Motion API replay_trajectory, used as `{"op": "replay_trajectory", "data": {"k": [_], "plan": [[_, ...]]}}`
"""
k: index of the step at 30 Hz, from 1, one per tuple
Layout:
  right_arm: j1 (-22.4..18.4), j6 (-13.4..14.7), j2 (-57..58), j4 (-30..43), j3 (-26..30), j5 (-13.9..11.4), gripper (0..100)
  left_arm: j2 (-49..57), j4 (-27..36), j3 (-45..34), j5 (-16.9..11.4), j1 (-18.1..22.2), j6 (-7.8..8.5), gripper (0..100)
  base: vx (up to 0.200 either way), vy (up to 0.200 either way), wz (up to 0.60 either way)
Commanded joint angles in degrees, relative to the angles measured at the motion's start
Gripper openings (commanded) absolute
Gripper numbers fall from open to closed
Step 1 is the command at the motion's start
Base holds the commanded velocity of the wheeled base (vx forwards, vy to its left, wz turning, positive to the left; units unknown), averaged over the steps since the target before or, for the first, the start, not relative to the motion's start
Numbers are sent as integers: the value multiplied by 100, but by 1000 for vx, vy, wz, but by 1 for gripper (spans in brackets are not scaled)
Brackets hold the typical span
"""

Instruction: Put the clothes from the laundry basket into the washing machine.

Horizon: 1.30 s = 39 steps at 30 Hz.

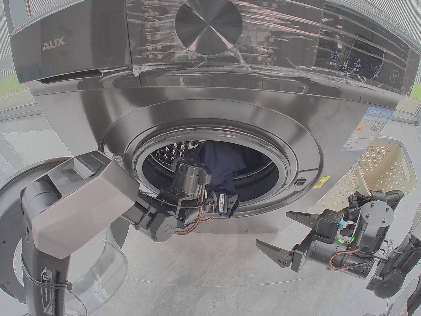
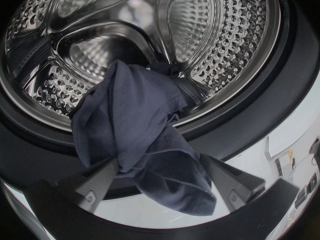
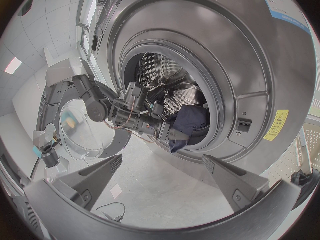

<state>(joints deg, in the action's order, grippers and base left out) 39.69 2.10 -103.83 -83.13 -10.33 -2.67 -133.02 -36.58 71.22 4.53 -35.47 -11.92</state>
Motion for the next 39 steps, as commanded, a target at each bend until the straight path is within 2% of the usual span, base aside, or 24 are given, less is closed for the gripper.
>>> {"op": "replay_trajectory", "data": {"k": [1,7,9,11,12,13,17,21,27,34,35,37,39], "plan": [[3,-8,-15,-2,-5,-5,100,-338,-103,94,-5,-3,50,0,0,0,0],[-5,-8,-6,-2,-5,-5,100,-479,-358,551,65,23,6,0,0,0,0],[3,-8,-6,-2,-31,3,100,-576,-560,859,135,41,-56,0,0,0,0],[3,-8,-6,-2,-49,3,100,-707,-806,1158,311,67,-144,0,0,0,0],[3,-8,-6,-2,-49,3,100,-707,-806,1158,311,67,-144,0,0,0,0],[3,-8,3,-2,-49,3,100,-901,-1105,1509,469,120,-214,0,0,0,0],[3,-8,20,-2,-49,3,100,-1120,-1439,1861,557,181,-223,0,0,0,0],[3,-8,29,-2,-75,12,100,-1516,-1817,2634,698,287,-214,0,0,0,0],[3,-16,29,-2,-84,12,100,-1999,-1888,3654,839,339,-214,0,0,0,0],[-5,-8,29,-2,-75,12,100,-2193,-1905,3979,944,357,-214,0,0,0,0],[-5,-8,29,-2,-75,12,100,-2175,-1896,3961,944,348,-223,100,0,0,0],[-5,-16,29,-2,-75,12,100,-2131,-1888,3900,944,348,-267,100,0,0,0],[-5,-8,29,-2,-75,12,100,-2061,-1870,3856,944,331,-399,100,0,0,0]]}}
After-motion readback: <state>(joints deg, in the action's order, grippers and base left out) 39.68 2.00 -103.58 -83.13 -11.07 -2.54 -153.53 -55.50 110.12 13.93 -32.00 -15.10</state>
